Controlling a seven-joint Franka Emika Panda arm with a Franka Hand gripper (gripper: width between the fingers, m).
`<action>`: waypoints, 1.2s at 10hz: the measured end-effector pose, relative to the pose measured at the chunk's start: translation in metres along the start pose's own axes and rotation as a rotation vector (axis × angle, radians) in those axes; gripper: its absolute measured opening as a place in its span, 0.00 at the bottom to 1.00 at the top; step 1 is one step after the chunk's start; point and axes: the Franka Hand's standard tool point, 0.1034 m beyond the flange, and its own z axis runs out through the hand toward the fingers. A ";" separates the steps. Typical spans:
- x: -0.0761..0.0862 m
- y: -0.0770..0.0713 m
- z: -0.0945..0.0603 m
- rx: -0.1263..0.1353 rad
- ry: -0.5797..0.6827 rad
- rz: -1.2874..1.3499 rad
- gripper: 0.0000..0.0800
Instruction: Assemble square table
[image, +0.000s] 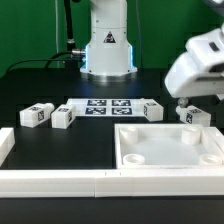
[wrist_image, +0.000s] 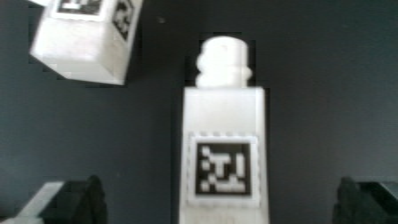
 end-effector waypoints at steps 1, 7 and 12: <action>0.003 0.001 -0.001 0.002 0.020 0.001 0.81; 0.006 0.002 0.007 0.108 -0.033 0.051 0.81; 0.003 0.000 0.014 0.110 -0.256 0.037 0.81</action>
Offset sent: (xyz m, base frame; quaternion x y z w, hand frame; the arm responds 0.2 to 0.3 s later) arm 0.0004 0.0127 -0.0123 0.1467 -0.0506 0.0265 0.9875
